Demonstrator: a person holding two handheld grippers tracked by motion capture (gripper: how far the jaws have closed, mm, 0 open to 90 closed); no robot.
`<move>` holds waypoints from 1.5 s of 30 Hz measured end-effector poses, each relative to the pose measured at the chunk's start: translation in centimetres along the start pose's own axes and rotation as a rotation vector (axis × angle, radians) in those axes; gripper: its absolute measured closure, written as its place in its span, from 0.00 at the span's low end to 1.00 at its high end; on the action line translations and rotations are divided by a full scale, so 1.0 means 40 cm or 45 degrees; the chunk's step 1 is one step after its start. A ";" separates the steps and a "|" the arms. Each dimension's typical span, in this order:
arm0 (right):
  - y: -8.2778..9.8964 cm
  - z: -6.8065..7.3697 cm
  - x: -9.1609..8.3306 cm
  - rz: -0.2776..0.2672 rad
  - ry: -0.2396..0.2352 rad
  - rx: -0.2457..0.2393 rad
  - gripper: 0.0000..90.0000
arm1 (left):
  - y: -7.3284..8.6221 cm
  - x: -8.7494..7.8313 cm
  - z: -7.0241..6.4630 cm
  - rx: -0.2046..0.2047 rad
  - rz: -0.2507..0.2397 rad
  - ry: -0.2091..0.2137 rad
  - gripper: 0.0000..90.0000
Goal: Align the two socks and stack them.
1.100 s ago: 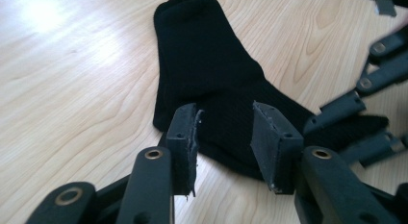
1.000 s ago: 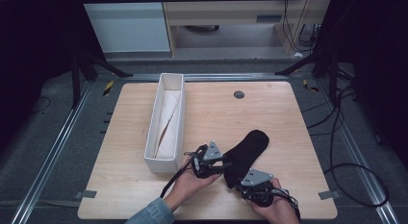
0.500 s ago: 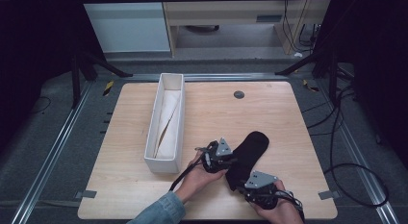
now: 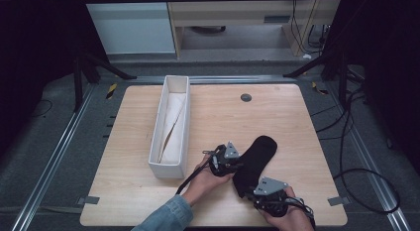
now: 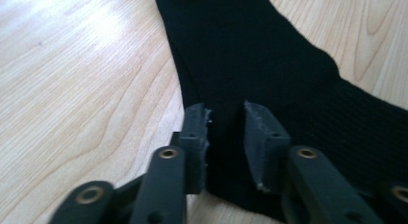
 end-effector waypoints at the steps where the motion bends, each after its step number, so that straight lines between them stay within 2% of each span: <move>1: 0.000 -0.001 -0.001 -0.003 -0.001 0.001 0.81 | 0.000 -0.001 0.001 -0.006 -0.001 -0.002 0.85; 5: 0.000 -0.003 -0.003 -0.006 0.001 0.002 0.81 | -0.007 -0.009 0.000 -0.008 -0.013 -0.009 0.95; 12: 0.000 -0.002 -0.002 -0.007 0.001 0.005 0.81 | -0.029 -0.043 -0.006 0.020 -0.038 -0.045 0.97; 13: 0.000 -0.001 -0.002 -0.009 0.000 0.005 0.81 | -0.029 -0.048 -0.006 0.032 -0.032 -0.052 0.97; 14: -0.004 0.000 -0.002 -0.018 0.001 0.005 0.82 | -0.020 -0.052 -0.002 0.046 0.008 -0.066 0.97; 19: -0.016 0.004 -0.005 -0.042 0.000 0.005 0.83 | 0.001 -0.046 0.006 0.031 0.036 -0.080 0.97; 25: -0.031 0.000 -0.014 -0.069 0.003 0.019 0.84 | 0.021 -0.045 0.001 0.016 0.044 -0.064 0.97; 31: -0.051 -0.019 -0.029 -0.100 0.030 0.031 0.84 | 0.034 -0.051 -0.011 0.004 0.041 -0.050 0.96; 33: -0.067 -0.032 -0.040 -0.114 0.048 0.030 0.84 | 0.038 -0.056 -0.015 0.007 0.048 -0.038 0.96; 38: -0.091 -0.056 -0.052 -0.123 0.075 0.029 0.85 | 0.045 -0.066 -0.032 -0.024 0.040 -0.003 0.96; 45: -0.110 -0.080 -0.054 -0.123 0.096 0.025 0.85 | 0.051 -0.081 -0.062 -0.023 0.035 0.042 0.95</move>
Point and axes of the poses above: each handheld gripper's, and its own axes: x roughly forward along the jaws, y roughly out of its underside, z roughly to its left, the point moved 8 cm from there along x, roughly forward along the jaws, and after that the axes turned 8 degrees about -z, right-handed, at the moved point
